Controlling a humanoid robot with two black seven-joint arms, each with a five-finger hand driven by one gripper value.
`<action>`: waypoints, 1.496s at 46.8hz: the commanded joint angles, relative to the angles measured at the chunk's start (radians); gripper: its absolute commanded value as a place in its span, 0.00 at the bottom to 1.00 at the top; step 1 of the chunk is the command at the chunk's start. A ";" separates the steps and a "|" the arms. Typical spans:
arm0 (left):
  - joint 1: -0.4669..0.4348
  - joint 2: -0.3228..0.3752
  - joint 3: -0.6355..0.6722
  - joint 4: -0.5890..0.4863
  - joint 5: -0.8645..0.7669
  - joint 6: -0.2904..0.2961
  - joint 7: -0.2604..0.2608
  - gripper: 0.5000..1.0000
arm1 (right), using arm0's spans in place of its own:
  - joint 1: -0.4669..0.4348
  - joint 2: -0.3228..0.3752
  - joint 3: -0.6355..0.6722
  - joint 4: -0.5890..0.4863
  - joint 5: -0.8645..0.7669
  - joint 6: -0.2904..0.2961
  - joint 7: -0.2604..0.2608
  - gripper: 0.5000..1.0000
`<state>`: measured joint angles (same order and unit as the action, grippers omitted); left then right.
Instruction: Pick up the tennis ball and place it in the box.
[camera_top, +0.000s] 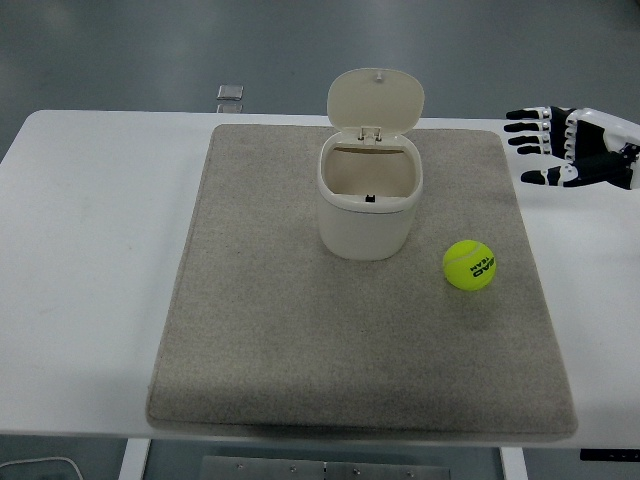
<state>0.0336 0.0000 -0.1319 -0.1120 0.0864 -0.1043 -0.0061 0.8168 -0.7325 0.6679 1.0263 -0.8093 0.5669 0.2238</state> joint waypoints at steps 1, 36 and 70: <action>0.000 0.000 0.000 0.000 -0.001 0.000 0.000 0.98 | -0.004 -0.019 -0.007 0.050 -0.096 0.002 0.046 0.83; 0.000 0.000 0.000 0.000 -0.001 0.000 0.000 0.98 | -0.105 -0.013 -0.088 0.173 -0.499 -0.176 0.198 0.81; 0.000 0.000 0.000 0.000 -0.001 0.000 0.000 0.98 | -0.146 0.025 -0.128 0.178 -0.568 -0.269 0.212 0.71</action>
<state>0.0338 0.0000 -0.1319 -0.1120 0.0862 -0.1043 -0.0061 0.6742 -0.7092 0.5415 1.2058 -1.3710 0.3001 0.4357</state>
